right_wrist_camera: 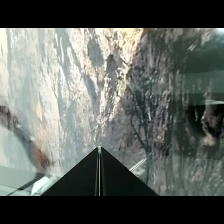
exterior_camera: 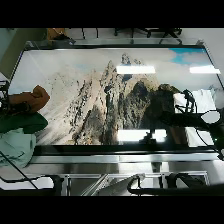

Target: Fold the shirts.

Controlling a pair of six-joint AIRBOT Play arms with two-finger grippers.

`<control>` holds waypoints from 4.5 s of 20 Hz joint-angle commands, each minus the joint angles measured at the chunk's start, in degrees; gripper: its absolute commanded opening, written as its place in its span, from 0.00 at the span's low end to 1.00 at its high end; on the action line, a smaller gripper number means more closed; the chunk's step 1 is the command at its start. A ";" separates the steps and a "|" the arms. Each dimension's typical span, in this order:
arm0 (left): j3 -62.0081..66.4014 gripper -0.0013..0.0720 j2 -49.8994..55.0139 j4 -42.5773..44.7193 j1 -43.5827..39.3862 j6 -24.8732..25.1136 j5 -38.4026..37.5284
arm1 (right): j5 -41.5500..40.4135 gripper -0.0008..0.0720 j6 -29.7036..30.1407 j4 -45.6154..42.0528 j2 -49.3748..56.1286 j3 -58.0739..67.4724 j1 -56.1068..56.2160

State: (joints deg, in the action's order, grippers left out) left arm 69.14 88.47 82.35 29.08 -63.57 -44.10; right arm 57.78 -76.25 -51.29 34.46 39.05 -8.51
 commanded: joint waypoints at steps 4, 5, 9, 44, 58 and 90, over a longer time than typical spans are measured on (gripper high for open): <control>12.98 0.03 8.31 0.02 -1.20 -5.99 -10.45 | -0.79 0.04 -0.02 1.77 -0.02 -0.02 0.04; 16.52 0.03 7.45 0.00 -2.27 -7.32 -12.61 | -0.76 0.04 -0.02 2.58 -0.02 -0.02 0.04; 29.75 0.03 -1.05 -3.23 -10.14 -9.57 -17.97 | 0.17 0.04 0.00 2.51 -0.02 -0.02 0.04; -13.62 0.97 -19.98 -14.40 -41.29 -18.34 -31.04 | 4.00 0.53 5.09 2.93 5.84 -0.04 12.44; -32.81 0.97 -17.90 -29.68 -40.85 -6.91 -10.67 | -4.79 0.79 17.42 11.74 21.62 -0.02 27.10; 18.12 0.04 -58.25 -32.89 -16.37 -8.28 -23.54 | 7.30 0.04 9.05 -9.18 -4.90 55.78 9.70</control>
State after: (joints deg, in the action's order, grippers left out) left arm 80.93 32.47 49.63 12.36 -71.94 -67.13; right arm 64.71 -68.97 -61.21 30.72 87.79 1.61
